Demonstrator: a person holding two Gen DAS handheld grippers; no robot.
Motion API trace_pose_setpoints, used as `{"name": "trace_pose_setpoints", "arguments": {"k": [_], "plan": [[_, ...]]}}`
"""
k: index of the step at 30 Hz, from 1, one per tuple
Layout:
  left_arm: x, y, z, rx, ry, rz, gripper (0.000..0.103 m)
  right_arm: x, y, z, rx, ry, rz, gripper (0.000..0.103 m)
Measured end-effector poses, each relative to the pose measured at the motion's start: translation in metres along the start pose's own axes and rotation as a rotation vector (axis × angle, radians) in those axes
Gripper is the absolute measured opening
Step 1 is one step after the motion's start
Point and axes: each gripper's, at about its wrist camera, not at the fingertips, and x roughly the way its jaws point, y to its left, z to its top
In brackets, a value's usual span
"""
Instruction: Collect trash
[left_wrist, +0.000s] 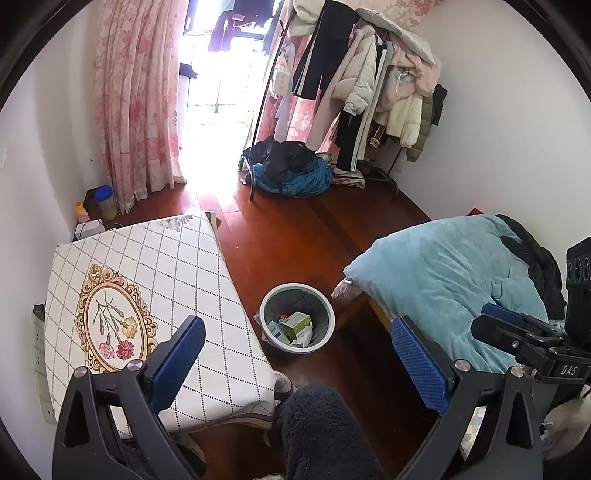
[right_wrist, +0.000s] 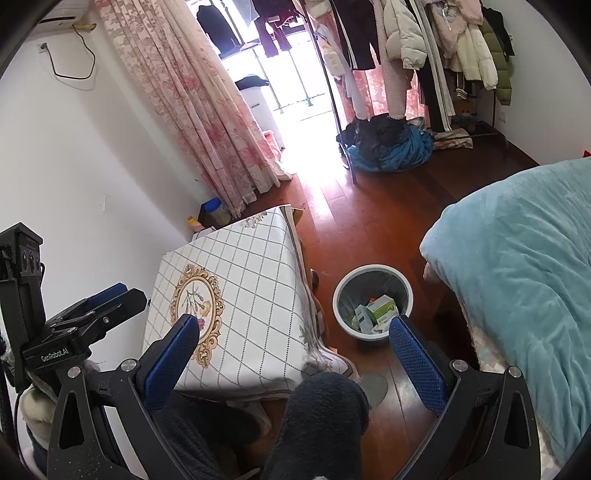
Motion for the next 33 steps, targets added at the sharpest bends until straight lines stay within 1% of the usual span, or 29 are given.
{"name": "trace_pose_setpoints", "arguments": {"k": [13, 33], "plan": [[-0.004, -0.011, 0.003, 0.021, -0.008, -0.033, 0.103, -0.005, 0.004, -0.001, -0.006, -0.009, -0.002, 0.103], [-0.005, -0.024, 0.007, 0.015, -0.008, -0.083, 0.103, -0.010, 0.004, -0.002, -0.002, -0.013, 0.001, 0.103]]}}
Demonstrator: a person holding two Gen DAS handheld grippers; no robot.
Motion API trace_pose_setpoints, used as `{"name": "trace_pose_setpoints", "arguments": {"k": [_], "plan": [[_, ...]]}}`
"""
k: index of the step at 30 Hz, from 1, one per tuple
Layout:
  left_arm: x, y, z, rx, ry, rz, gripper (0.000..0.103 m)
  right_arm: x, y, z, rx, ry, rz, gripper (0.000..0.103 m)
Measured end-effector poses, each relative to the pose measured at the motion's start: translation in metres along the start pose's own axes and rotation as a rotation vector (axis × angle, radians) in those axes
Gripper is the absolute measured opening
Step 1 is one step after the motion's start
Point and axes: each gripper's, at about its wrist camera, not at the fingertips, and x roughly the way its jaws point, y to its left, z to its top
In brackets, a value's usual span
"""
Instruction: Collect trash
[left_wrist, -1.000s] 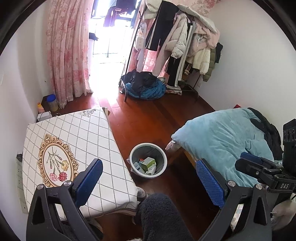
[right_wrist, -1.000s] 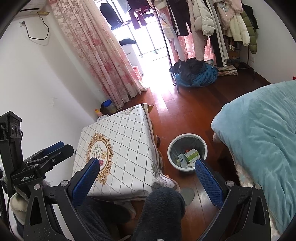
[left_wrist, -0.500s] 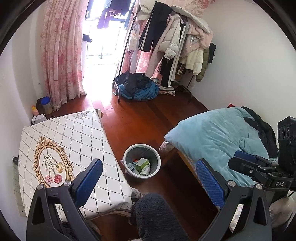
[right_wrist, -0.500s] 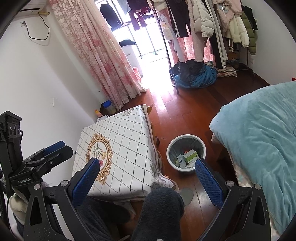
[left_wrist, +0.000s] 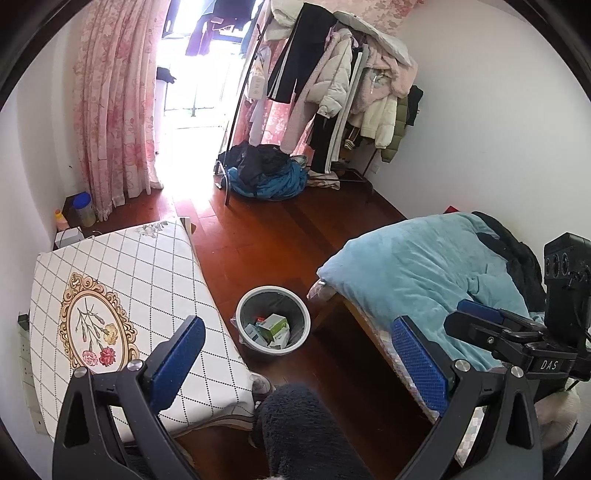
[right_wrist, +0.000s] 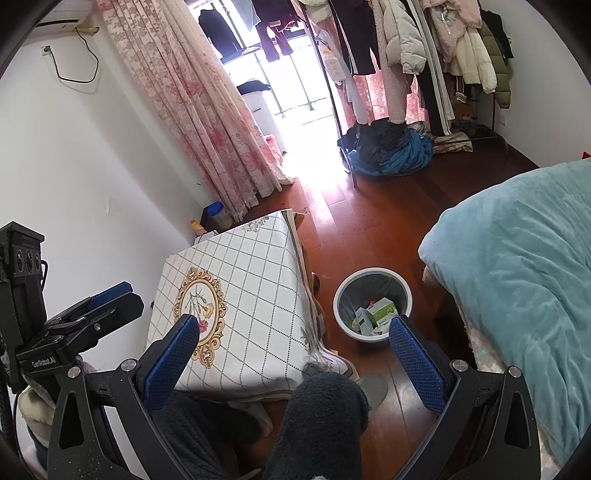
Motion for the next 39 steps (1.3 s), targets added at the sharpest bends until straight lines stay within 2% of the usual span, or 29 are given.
{"name": "trace_pose_setpoints", "arguments": {"k": [39], "plan": [[0.002, -0.004, -0.003, -0.021, -0.004, -0.005, 0.103, 0.001, 0.010, -0.002, -0.014, 0.015, 0.015, 0.103]]}}
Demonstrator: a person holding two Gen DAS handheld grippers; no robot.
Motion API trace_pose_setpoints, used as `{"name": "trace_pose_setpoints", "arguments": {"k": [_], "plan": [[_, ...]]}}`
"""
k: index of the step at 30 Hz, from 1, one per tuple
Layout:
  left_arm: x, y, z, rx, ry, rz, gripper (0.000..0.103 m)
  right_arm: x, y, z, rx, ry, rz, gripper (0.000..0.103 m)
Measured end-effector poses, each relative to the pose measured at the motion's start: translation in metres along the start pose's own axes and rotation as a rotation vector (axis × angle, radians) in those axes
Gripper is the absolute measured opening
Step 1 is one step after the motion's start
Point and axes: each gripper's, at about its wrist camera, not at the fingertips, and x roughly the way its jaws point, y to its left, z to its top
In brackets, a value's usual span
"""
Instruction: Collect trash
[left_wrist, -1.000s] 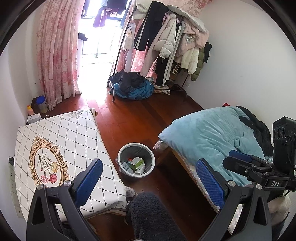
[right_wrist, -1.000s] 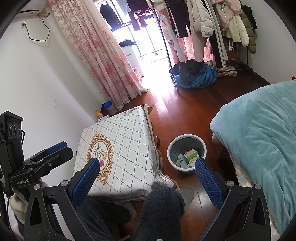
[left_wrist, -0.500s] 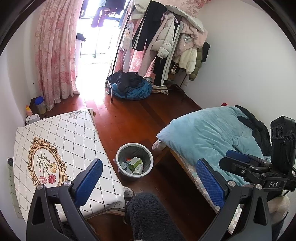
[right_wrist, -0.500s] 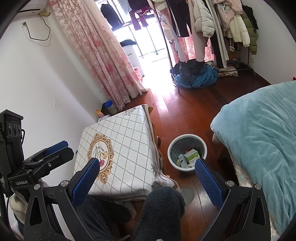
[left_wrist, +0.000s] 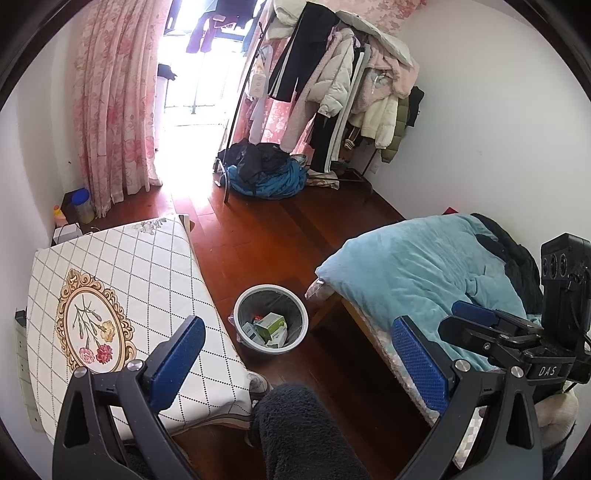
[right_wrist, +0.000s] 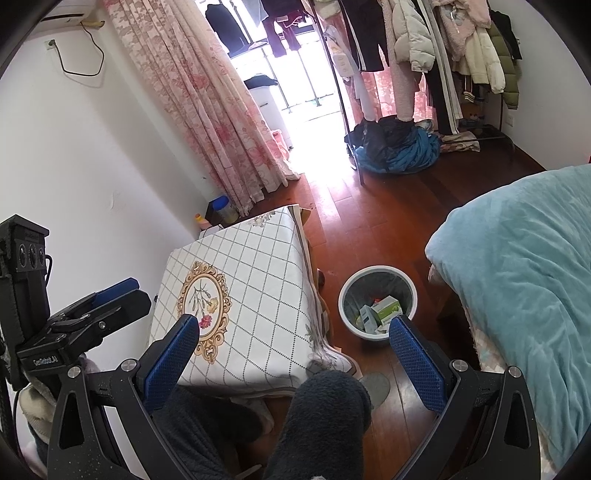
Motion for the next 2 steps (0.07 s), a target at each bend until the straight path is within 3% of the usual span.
{"name": "trace_pose_setpoints", "arguments": {"k": [2], "plan": [[0.0012, 0.0008, 0.0007, -0.008, 0.004, -0.004, 0.103, 0.0009, -0.0001, 0.0010, 0.000, 0.001, 0.001, 0.103]]}}
